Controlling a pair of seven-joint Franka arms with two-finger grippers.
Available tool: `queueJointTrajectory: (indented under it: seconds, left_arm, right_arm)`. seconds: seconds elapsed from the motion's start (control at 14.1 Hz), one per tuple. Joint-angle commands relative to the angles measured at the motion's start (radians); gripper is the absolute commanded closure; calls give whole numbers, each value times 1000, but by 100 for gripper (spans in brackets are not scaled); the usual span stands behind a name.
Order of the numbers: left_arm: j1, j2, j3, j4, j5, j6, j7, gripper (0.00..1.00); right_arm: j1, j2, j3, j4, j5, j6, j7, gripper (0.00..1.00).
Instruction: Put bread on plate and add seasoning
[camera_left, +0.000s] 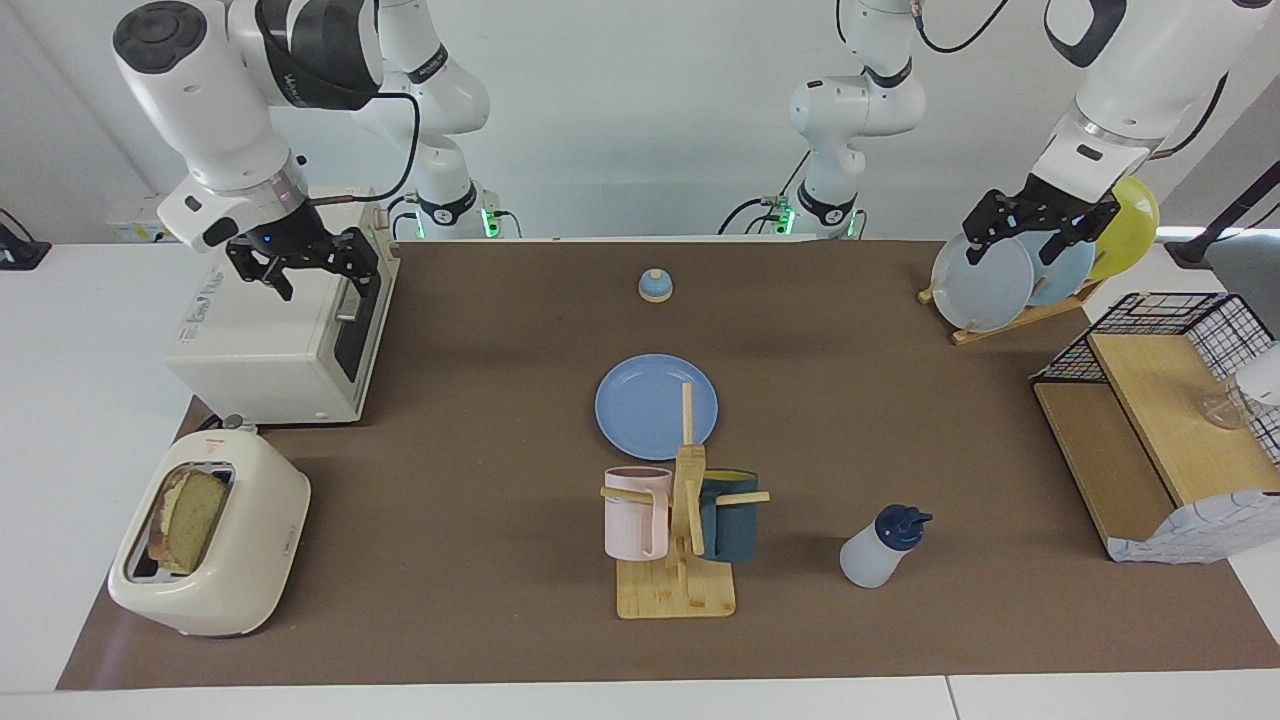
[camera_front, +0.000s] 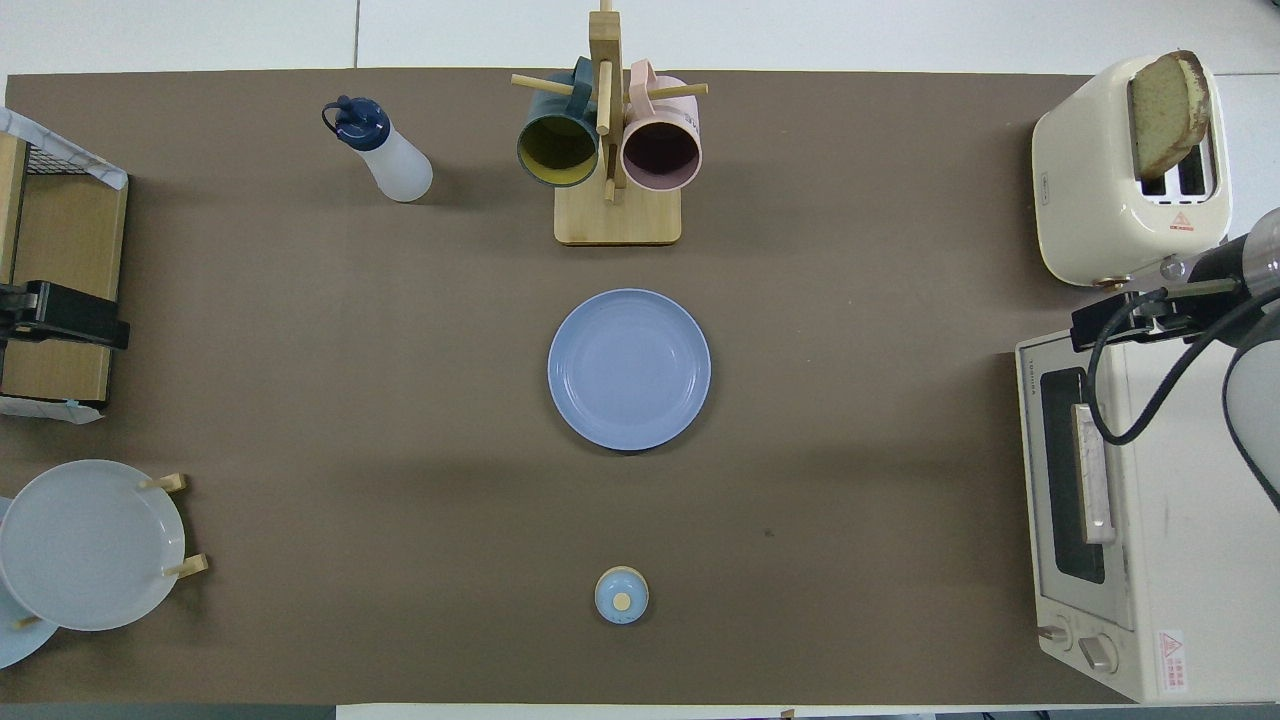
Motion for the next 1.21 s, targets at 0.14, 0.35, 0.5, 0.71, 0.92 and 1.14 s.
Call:
queueJointTrajectory:
  seconds: [0.14, 0.35, 0.5, 0.71, 0.92, 1.14]
  left_arm:
    - [-3, -20, 4, -17, -5, 16, 6, 0]
    - [4, -20, 5, -18, -5, 2, 11, 0]
    - [-9, -22, 4, -23, -5, -1, 9, 0]
    - [-9, -55, -2, -95, -8, 45, 5, 0]
    - [-47, -123, -2, -265, -8, 310, 5, 0]
    - [-82, -163, -4, -377, -8, 455, 5, 0]
  right_arm:
    - [-4, 0, -5, 35, 8, -53, -32, 0]
    - [-21, -6, -8, 14, 7, -64, -32, 0]
    - [-10, 0, -9, 32, 5, -75, -32, 0]
    - [-18, 0, -9, 31, 4, -64, -32, 0]
    - [-10, 6, -9, 39, -7, -61, -34, 0]
    - [-9, 11, -5, 48, -22, -49, -32, 0]
